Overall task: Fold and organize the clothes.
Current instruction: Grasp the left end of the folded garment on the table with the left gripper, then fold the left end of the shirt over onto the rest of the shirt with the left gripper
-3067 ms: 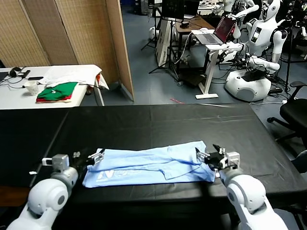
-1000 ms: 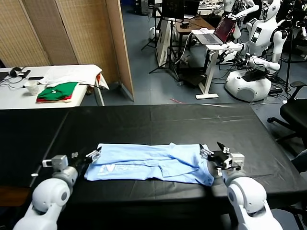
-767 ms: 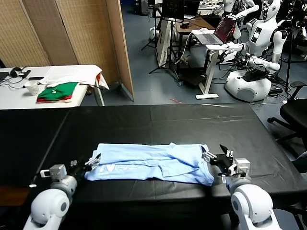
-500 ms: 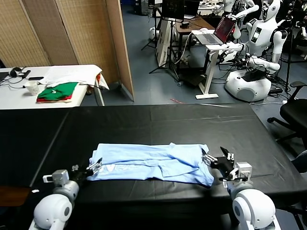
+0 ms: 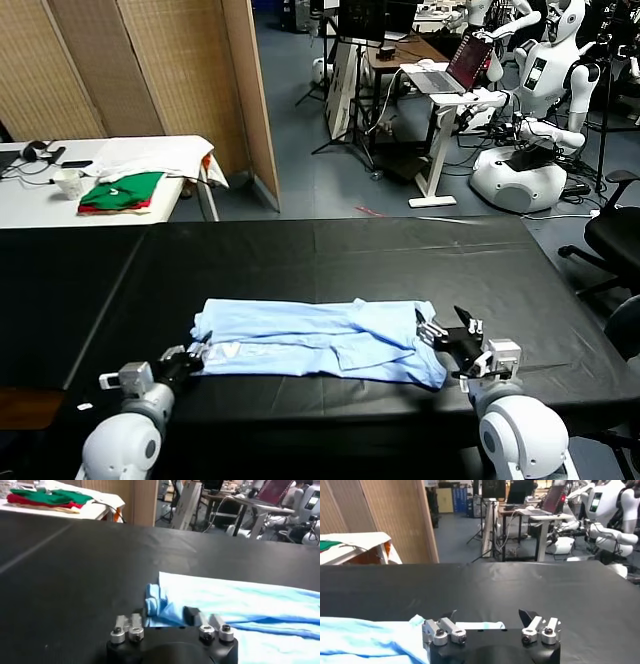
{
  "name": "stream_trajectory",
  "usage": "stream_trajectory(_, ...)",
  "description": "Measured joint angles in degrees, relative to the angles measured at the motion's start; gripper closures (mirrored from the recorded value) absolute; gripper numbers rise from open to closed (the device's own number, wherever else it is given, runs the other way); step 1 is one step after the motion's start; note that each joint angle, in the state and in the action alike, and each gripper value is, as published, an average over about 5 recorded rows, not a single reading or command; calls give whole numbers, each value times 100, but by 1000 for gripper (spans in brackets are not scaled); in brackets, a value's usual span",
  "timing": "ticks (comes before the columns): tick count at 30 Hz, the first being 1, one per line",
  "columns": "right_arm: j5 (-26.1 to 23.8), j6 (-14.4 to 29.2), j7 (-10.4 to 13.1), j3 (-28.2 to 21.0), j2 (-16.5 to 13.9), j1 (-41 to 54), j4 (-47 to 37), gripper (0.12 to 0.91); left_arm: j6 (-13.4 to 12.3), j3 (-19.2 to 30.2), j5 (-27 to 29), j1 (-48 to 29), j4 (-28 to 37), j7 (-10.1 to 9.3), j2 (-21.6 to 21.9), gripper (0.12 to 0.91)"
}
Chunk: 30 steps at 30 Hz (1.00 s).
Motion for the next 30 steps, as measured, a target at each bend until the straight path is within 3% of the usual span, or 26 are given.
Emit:
stream_trajectory(2,-8,2,0,-1,17,-1,1,118,41,-23,-140,-7,7,5,18,864)
stream_trajectory(7,-25,22,0,5,28,-47,21,118,-157,-53,242,71,-67,85,109,849)
stream_trajectory(17,-37,102,6,-68,5,-121,-15,118,-987,-419,2787,561,-347,119,642,851)
stream_trajectory(20,-53,136,7,-116,37,-165,-12,118,-1127,-621,3235,740,-419,109,807,851)
stream_trajectory(25,-58,290,-8,-98,97,-290,61,118,-1060,-664,3184,794,-596,91,810,851)
stream_trajectory(30,-128,571,-101,28,167,-537,134,118,-821,-342,2358,687,-818,100,515,851)
